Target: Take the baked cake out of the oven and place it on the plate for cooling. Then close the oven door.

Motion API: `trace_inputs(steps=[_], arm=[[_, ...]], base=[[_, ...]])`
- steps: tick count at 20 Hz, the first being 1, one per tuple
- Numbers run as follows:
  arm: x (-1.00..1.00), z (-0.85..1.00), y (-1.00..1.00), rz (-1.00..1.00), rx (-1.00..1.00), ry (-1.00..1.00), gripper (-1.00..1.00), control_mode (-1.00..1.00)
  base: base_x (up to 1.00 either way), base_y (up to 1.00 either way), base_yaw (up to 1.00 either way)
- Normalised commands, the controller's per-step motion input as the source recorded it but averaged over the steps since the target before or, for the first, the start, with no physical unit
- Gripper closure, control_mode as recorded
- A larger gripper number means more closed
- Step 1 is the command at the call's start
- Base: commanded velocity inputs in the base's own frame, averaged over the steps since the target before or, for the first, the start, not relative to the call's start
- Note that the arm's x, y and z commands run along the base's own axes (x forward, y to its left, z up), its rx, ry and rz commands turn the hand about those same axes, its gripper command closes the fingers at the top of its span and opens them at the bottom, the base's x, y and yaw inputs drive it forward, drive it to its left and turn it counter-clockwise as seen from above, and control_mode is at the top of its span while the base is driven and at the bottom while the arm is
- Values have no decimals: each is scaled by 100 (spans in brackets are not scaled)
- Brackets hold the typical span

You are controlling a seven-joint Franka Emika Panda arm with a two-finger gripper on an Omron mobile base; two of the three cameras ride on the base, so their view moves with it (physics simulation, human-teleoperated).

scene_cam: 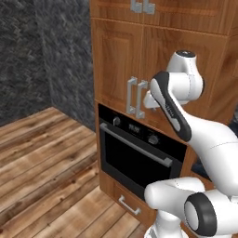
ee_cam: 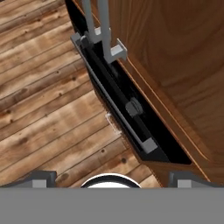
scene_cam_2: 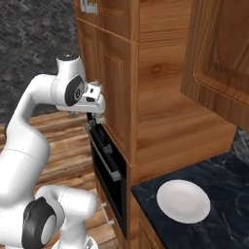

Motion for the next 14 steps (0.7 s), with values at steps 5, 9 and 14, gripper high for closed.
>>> trace_inputs(steps=[5, 9, 14], arm=[[0, 0, 0, 0, 0, 0, -100, 100], [0, 0, 0, 0, 0, 0, -100, 100], [0, 0, 0, 0, 0, 0, -100, 100]], base=[[0, -20, 17], [0, -39, 14], [0, -30, 11]])
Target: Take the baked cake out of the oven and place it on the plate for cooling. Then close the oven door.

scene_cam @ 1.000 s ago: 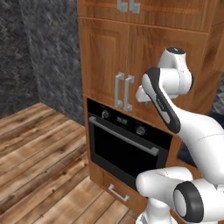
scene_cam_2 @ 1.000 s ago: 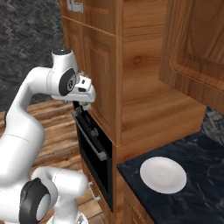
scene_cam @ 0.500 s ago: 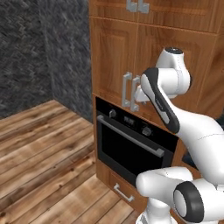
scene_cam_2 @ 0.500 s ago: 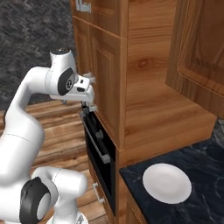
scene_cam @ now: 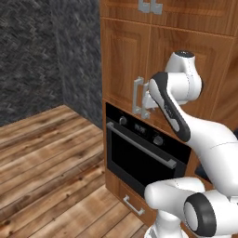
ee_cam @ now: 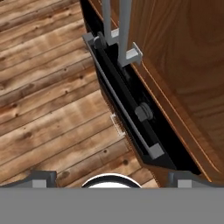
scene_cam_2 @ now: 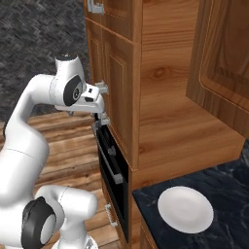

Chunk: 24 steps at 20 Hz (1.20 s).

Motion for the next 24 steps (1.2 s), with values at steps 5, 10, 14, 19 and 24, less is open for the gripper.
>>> trace_inputs(steps=[5, 10, 14, 19, 24], arm=[[0, -5, -9, 8, 0, 1, -100, -100], [-3, -8, 17, 1, -5, 0, -100, -100], [-4, -16, 53, 0, -17, 0, -100, -100], [0, -28, 54, 0, -23, 0, -100, -100], [11, -32, 42, -4, -24, 0, -100, -100]], base=[[0, 0, 0], [0, 0, 0], [0, 0, 0], [0, 0, 0], [0, 0, 0]])
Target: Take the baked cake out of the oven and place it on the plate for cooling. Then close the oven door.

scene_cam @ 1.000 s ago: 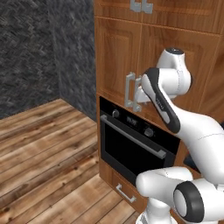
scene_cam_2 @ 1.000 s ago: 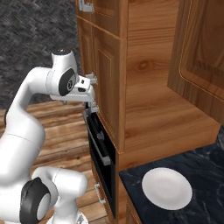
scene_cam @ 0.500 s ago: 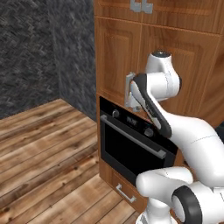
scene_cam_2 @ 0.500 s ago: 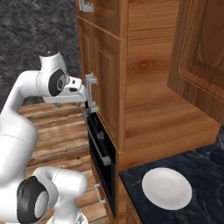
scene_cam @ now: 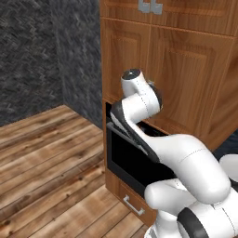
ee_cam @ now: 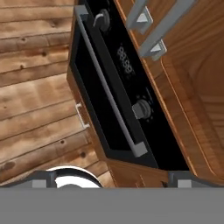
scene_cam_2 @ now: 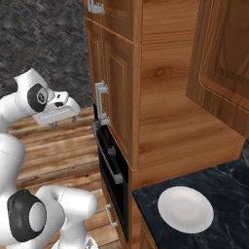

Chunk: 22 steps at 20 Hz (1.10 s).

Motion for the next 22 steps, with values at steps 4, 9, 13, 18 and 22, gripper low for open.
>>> trace_inputs(steps=[4, 9, 13, 18, 22], arm=[[23, -34, 23, -9, -21, 0, -100, -100], [38, -41, 0, -11, -18, 1, -100, -100], [43, -48, 0, -10, -17, 7, -100, -100], [32, -47, 0, -7, -19, 3, -100, -100], [3, -43, 0, -6, -15, 0, -100, -100]], base=[[0, 0, 0], [0, 0, 0], [0, 0, 0], [0, 0, 0], [0, 0, 0]])
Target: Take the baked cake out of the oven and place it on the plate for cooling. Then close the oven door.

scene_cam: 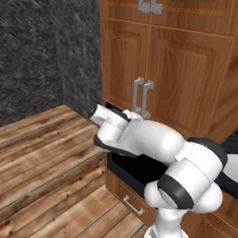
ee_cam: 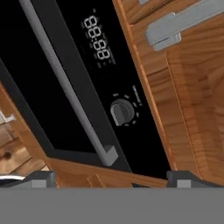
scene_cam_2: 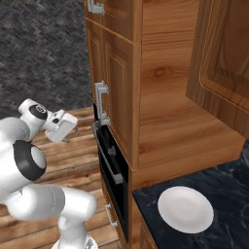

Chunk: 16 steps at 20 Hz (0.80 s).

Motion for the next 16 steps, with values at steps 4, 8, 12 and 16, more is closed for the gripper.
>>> trace_inputs(steps=[4, 8, 12, 16], arm=[[0, -44, 0, -7, -10, 0, -100, -100], [0, -51, 0, -4, -10, 0, -100, -100], [0, -42, -13, 0, -7, 0, -100, -100], [0, -34, -26, 0, -5, 0, -100, -100]], base=[[0, 0, 0], [0, 0, 0], [0, 0, 0], [0, 0, 0]])
